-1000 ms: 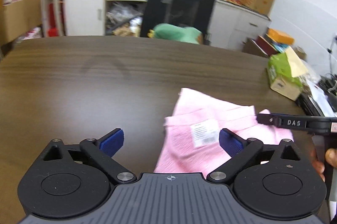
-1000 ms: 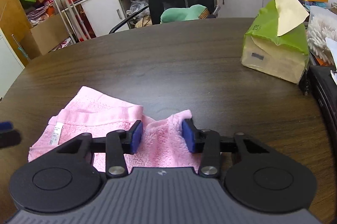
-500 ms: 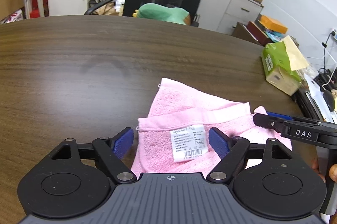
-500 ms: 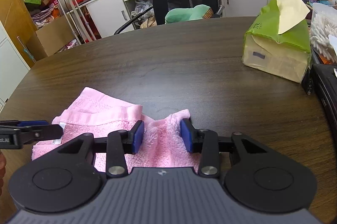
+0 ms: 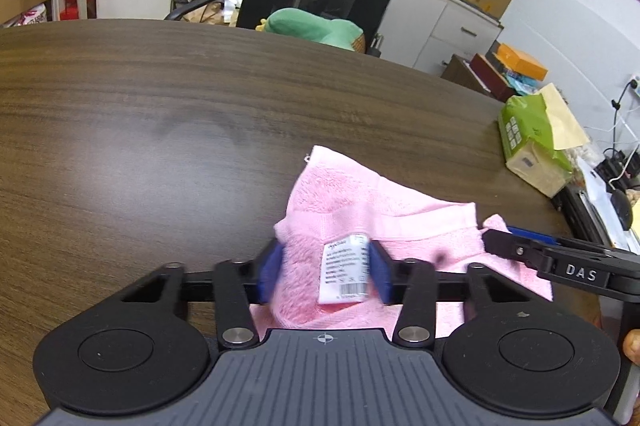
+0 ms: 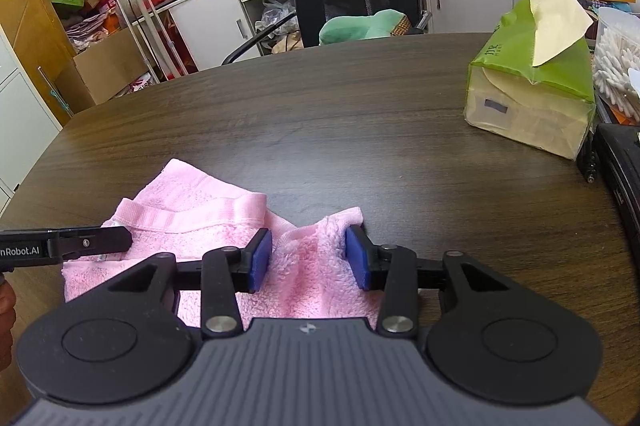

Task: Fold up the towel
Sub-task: 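Close the right tool on the towel edge while the left tool grips beside it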

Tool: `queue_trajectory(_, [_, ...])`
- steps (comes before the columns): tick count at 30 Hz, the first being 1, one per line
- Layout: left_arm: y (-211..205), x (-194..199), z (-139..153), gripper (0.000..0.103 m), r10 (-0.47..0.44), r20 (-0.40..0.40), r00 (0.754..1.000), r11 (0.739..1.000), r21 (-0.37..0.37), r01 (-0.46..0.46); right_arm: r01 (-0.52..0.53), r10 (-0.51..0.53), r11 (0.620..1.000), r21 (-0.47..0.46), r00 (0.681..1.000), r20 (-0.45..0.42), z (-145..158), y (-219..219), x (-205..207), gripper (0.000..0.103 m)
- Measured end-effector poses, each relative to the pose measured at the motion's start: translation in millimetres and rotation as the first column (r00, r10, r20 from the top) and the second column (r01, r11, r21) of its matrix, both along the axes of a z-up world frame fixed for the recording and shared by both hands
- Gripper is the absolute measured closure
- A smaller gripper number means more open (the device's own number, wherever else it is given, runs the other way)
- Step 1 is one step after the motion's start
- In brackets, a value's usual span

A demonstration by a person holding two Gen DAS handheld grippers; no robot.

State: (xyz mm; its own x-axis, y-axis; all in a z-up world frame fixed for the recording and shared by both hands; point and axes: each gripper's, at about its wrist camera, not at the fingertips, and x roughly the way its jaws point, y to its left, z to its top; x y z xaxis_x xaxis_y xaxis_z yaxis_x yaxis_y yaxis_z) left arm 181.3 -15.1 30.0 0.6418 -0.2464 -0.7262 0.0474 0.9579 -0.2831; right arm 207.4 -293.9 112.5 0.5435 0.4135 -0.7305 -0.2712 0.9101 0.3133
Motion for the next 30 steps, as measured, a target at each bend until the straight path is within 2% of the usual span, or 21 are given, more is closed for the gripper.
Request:
queue_trajectory(6, [-5,-14,12,0.067,0.021,0.046,0.999,1.0,0.012,-0.022,0.004,-0.004,1.0,-0.001,1.0,0.002,0,0,-1,0.06])
queue_trajectory(8, [-6,-18,15,0.07,0.014,0.062,0.998,1.0,0.012,-0.015,0.005,-0.005,1.0,0.005,1.0,0.001,0,-1,-1,0.061])
queue_trajectory(17, [-15,-28,21,0.069,-0.013,0.089,0.996,1.0,0.02,0.012,0.023,-0.015,0.986,0.162,0.999,-0.048,-7,-26,4,0.06])
queue_trajectory(18, [-17,-29,22,0.065,-0.02,0.092,0.996,1.0,0.018,0.019,0.024,-0.016,0.984,0.174,0.999,-0.052,-7,-28,4,0.06])
queue_trajectory(19, [-17,-29,22,0.048,-0.025,0.094,0.995,1.0,0.018,0.023,0.022,-0.013,0.986,0.168,0.999,-0.05,-7,-27,5,0.06])
queue_trajectory(21, [-18,-31,24,0.024,-0.023,0.116,0.993,1.0,0.024,0.02,0.016,-0.009,0.987,0.157,0.999,-0.046,-7,-26,5,0.06])
queue_trajectory(23, [-22,-33,25,0.037,-0.04,0.135,0.99,0.998,0.049,0.033,0.011,-0.005,0.989,0.145,0.999,-0.041,-7,-24,6,0.06])
queue_trajectory(25, [-26,-33,25,0.066,-0.056,0.129,0.99,0.997,0.069,0.047,0.007,-0.002,0.991,0.132,0.999,-0.037,-6,-22,5,0.059])
queue_trajectory(27, [-25,-31,24,0.068,-0.052,0.11,0.993,0.997,0.055,0.046,0.005,-0.001,0.992,0.124,0.999,-0.034,-5,-21,5,0.059])
queue_trajectory(30, [-17,-30,20,0.067,0.013,0.101,0.995,0.998,0.066,-0.02,0.005,-0.001,0.992,0.126,0.999,-0.034,-5,-21,5,0.059])
